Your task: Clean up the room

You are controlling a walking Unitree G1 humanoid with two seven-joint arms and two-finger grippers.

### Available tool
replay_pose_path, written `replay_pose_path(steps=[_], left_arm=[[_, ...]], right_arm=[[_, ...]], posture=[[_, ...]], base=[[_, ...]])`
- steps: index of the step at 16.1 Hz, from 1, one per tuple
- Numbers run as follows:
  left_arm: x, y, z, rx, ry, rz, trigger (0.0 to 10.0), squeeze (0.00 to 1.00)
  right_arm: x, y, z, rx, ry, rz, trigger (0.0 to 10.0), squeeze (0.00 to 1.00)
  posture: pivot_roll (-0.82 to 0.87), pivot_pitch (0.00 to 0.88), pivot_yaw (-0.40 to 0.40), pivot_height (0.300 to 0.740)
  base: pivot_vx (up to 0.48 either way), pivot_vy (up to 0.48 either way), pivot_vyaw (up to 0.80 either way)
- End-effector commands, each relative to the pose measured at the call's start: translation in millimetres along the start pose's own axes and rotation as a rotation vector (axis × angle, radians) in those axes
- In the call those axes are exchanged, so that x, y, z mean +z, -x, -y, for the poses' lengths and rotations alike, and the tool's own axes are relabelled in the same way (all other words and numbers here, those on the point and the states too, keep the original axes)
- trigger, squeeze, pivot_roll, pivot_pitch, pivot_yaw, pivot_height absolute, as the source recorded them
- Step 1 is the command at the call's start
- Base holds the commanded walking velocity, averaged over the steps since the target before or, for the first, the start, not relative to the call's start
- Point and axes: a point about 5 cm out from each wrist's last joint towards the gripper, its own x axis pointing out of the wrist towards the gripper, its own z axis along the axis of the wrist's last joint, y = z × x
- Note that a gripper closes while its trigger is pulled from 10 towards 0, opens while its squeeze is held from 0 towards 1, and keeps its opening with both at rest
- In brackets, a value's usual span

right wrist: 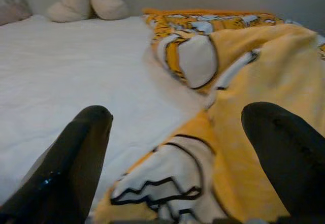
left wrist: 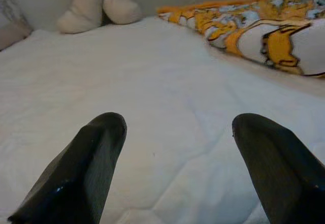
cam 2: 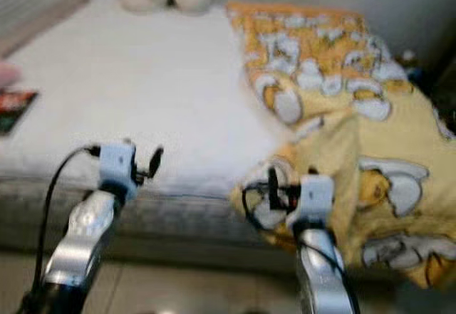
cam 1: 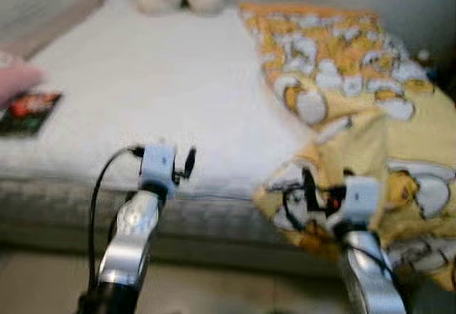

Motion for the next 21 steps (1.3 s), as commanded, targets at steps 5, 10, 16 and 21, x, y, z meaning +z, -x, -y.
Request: replay_pose_path(steps=[5,10,16,21], left_arm=[[4,-4.6,18.6,-0.122,-0.003,0.013,10.0,0.0],[-28,-38.3,36.8,-0.301,0.012,-0.244,10.0,0.0],[-31,-57.6,34.9,-0.325,-0.054,-0.315,10.0,0.0],[-38,-56.4,26.5,-0.335,-0.077,-0.36,10.0,0.0]], right_arm=[[2,5.5,13.1,-0.029,0.025,0.0,10.0,0.0],[-2,32.6,26.0,-0.008,0.049,-0.064,10.0,0.0],[-5,78.4,31.7,-0.045,0.056,-0.144,10.0,0.0],[-7,109.0,20.4,-0.07,0.023,-0.202,10.0,0.0]], posture=[[-0.1,0.0,0.004,0.714],[-0.17,0.0,0.0,0.714],[-0.26,0.067,0.049,0.714],[-0.3,0.131,0.075,0.714]], base=[[0.292,-0.378,0.0],[0.0,0.0,0.0],[0.0,0.0,0.0],[0.0,0.0,0.0]])
